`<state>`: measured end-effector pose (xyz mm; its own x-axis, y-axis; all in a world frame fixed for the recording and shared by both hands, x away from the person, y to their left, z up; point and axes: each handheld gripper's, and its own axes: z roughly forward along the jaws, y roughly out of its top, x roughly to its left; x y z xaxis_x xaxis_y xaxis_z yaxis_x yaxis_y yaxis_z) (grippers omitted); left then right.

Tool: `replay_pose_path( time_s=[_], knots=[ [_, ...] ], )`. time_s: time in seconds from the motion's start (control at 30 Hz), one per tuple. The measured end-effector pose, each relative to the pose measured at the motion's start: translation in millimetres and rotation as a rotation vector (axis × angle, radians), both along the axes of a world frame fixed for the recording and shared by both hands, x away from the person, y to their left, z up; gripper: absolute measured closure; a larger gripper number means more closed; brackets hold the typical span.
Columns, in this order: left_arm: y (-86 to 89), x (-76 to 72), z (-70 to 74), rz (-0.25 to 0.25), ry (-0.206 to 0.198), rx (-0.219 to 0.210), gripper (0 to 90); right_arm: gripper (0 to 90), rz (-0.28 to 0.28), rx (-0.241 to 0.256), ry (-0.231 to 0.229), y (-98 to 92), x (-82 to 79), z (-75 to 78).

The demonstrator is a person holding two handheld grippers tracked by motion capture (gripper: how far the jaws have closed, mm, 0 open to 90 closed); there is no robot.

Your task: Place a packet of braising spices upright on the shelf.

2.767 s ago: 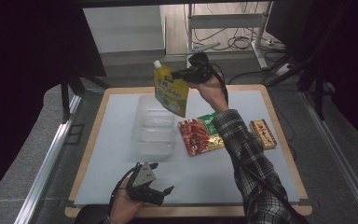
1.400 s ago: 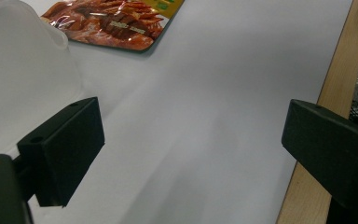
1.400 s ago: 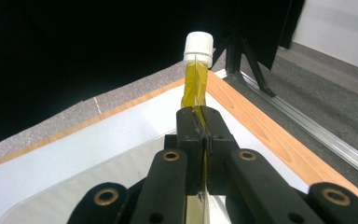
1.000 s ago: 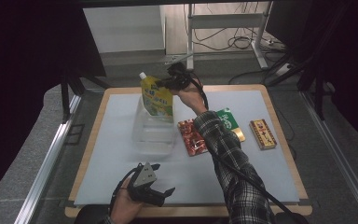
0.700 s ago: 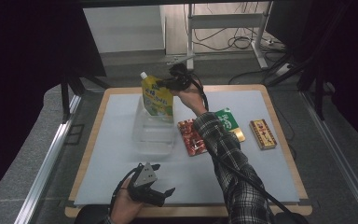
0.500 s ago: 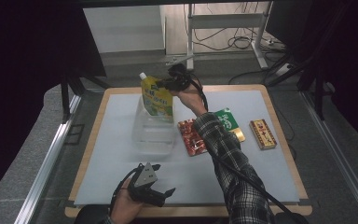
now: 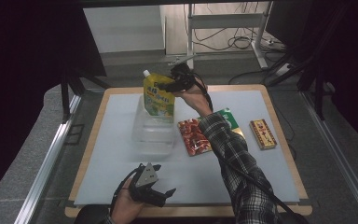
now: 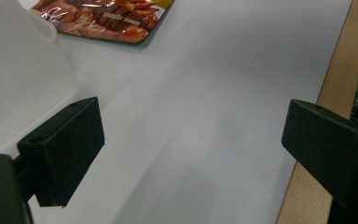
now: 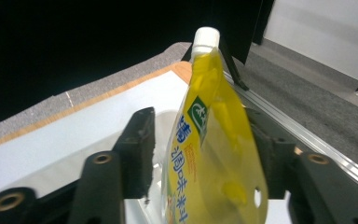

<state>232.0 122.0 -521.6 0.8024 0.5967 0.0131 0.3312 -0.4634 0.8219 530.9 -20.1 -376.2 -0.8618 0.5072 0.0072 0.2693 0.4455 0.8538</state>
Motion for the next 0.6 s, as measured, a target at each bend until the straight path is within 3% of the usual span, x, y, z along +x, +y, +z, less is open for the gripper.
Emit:
replay_pose_path(
  time_s=[0.33,0.6],
  knots=[
    [-0.1,0.4,-0.6,-0.001,0.004,0.001,5.3,28.8,-0.017,-0.037,-0.008,-6.8,-3.6,-2.1],
    [-0.5,0.7,-1.1,-0.001,0.006,0.003,5.3,24.9,-0.021,-0.029,0.010,-18.5,-4.3,-4.9]
  ],
)
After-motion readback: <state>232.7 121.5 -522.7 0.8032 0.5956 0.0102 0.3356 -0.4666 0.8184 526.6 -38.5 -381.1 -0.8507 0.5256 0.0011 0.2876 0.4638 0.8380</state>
